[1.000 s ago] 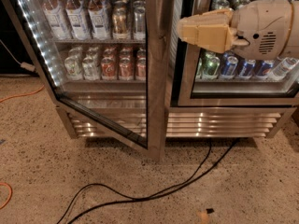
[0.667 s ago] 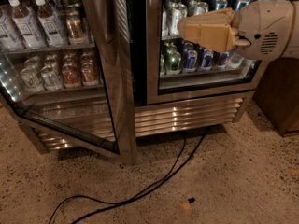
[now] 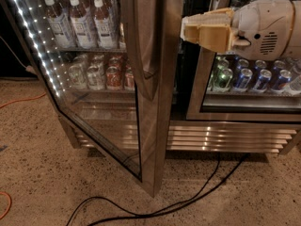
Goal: Open left fridge door
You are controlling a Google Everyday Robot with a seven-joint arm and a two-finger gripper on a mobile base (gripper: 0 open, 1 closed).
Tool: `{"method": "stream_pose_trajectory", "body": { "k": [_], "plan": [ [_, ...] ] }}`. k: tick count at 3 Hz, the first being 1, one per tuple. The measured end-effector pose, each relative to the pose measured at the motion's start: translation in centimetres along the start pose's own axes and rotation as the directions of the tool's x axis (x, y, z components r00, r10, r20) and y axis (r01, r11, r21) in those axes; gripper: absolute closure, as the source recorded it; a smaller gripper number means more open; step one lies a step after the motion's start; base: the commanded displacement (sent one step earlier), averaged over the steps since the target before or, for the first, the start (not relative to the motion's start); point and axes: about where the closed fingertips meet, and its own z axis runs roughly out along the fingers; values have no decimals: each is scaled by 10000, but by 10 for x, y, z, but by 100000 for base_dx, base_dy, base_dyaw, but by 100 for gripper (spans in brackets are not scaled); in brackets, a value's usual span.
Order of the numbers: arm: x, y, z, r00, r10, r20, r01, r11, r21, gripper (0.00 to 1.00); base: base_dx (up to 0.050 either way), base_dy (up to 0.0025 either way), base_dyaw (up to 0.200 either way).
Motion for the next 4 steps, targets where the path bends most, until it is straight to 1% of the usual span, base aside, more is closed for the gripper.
{"method": "stream_pose_trajectory", "body": {
  "k": [1,2,3,4],
  "plan": [
    [0,0,0,10000,0,0,0,10000,0,100,-2090,-186,18166],
    [0,0,0,10000,-1,0,1,10000,-2,100,6,-7,-19918],
    [0,0,0,10000,-2,0,2,10000,-2,100,0,0,18996],
    [0,0,0,10000,-2,0,2,10000,-2,100,-1991,-179,18366]
  ]
}}
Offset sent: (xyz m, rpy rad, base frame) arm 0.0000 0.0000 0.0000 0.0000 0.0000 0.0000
